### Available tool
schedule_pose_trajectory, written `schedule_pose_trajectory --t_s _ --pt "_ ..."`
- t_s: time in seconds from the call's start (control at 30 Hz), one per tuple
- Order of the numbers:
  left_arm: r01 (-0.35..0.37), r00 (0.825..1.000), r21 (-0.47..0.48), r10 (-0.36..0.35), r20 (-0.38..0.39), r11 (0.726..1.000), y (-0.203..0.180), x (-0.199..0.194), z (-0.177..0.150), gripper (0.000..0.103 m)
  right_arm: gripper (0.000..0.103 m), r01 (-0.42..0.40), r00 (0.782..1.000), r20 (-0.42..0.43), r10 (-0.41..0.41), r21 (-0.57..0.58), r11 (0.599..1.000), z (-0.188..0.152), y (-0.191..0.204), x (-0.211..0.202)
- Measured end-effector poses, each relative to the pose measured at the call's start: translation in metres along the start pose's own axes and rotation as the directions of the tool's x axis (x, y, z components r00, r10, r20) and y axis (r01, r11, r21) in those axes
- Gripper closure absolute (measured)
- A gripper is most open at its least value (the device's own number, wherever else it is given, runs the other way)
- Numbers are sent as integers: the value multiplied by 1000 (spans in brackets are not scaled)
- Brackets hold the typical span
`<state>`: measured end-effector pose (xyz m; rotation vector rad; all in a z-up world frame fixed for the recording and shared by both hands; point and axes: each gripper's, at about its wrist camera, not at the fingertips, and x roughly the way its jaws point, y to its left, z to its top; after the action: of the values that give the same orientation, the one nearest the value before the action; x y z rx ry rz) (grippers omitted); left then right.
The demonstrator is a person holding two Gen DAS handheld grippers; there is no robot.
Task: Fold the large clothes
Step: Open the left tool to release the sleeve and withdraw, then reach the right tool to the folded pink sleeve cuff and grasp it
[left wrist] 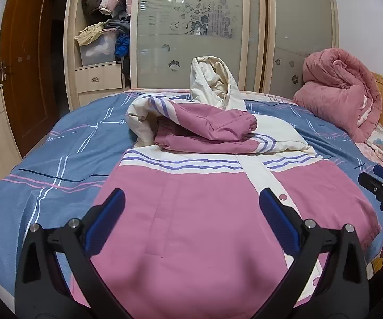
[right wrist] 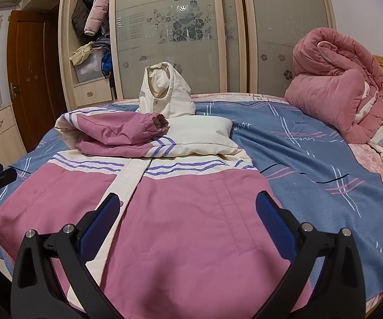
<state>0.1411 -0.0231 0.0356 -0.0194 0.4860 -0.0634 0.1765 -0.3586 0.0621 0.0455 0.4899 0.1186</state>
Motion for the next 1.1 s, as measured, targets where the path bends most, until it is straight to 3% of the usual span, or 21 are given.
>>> schedule_pose_trajectory --t_s 0.33,0.53,0.63,0.77,0.9,0.93,1.03,1.1 --pt "5 1000 10 -5 -3 1000 -8 3 0 2 1 -6 1000 -12 6 0 1000 -1 -3 4" --pt "6 1000 -10 -6 -2 1000 -2 3 1 2 1 -78 997 -9 78 36 996 5 -4 9" --pt "6 1000 -22 -6 -6 1000 1 5 1 2 1 -146 989 -19 149 109 983 20 -3 16" --pt "23 1000 -47 -24 -6 999 6 5 3 2 1 -276 955 -40 295 259 926 53 0 44" --pt "21 1000 -46 -21 -1 999 5 7 4 2 2 -354 910 -56 412 415 838 96 4 103" --pt "24 1000 -51 -24 -3 998 5 9 4 2 5 -371 890 -70 450 462 806 105 7 125" --pt "27 1000 -61 -27 -10 998 6 13 5 2 16 -344 867 -123 483 553 759 115 16 182" --pt "24 1000 -62 -24 -7 998 8 16 6 2 18 -309 861 -163 482 586 749 116 22 211"
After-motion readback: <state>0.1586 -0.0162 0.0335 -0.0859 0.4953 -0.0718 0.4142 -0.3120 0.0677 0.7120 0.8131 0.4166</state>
